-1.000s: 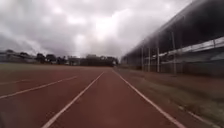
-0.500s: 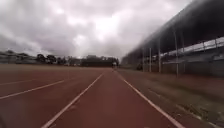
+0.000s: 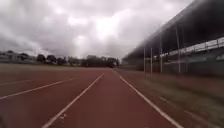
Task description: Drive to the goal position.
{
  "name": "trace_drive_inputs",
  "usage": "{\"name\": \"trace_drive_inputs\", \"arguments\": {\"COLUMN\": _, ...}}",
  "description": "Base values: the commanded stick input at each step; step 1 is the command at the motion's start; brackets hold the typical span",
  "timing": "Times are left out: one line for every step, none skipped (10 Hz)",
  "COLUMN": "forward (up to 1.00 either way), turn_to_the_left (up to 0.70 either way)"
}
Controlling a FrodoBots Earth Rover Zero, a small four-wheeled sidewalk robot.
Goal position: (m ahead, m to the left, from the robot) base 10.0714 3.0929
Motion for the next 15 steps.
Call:
{"name": "trace_drive_inputs", "arguments": {"forward": 0.70, "turn_to_the_left": 0.00}}
{"name": "trace_drive_inputs", "arguments": {"forward": 0.70, "turn_to_the_left": 0.00}}
{"name": "trace_drive_inputs", "arguments": {"forward": 0.70, "turn_to_the_left": 0.00}}
{"name": "trace_drive_inputs", "arguments": {"forward": 0.70, "turn_to_the_left": 0.00}}
{"name": "trace_drive_inputs", "arguments": {"forward": 0.70, "turn_to_the_left": 0.00}}
{"name": "trace_drive_inputs", "arguments": {"forward": 0.70, "turn_to_the_left": 0.00}}
{"name": "trace_drive_inputs", "arguments": {"forward": 0.70, "turn_to_the_left": 0.00}}
{"name": "trace_drive_inputs", "arguments": {"forward": 0.70, "turn_to_the_left": 0.00}}
{"name": "trace_drive_inputs", "arguments": {"forward": 0.70, "turn_to_the_left": 0.00}}
{"name": "trace_drive_inputs", "arguments": {"forward": 0.70, "turn_to_the_left": 0.00}}
{"name": "trace_drive_inputs", "arguments": {"forward": 0.70, "turn_to_the_left": 0.00}}
{"name": "trace_drive_inputs", "arguments": {"forward": 0.70, "turn_to_the_left": 0.00}}
{"name": "trace_drive_inputs", "arguments": {"forward": 0.70, "turn_to_the_left": 0.00}}
{"name": "trace_drive_inputs", "arguments": {"forward": 0.70, "turn_to_the_left": 0.00}}
{"name": "trace_drive_inputs", "arguments": {"forward": 0.70, "turn_to_the_left": 0.00}}
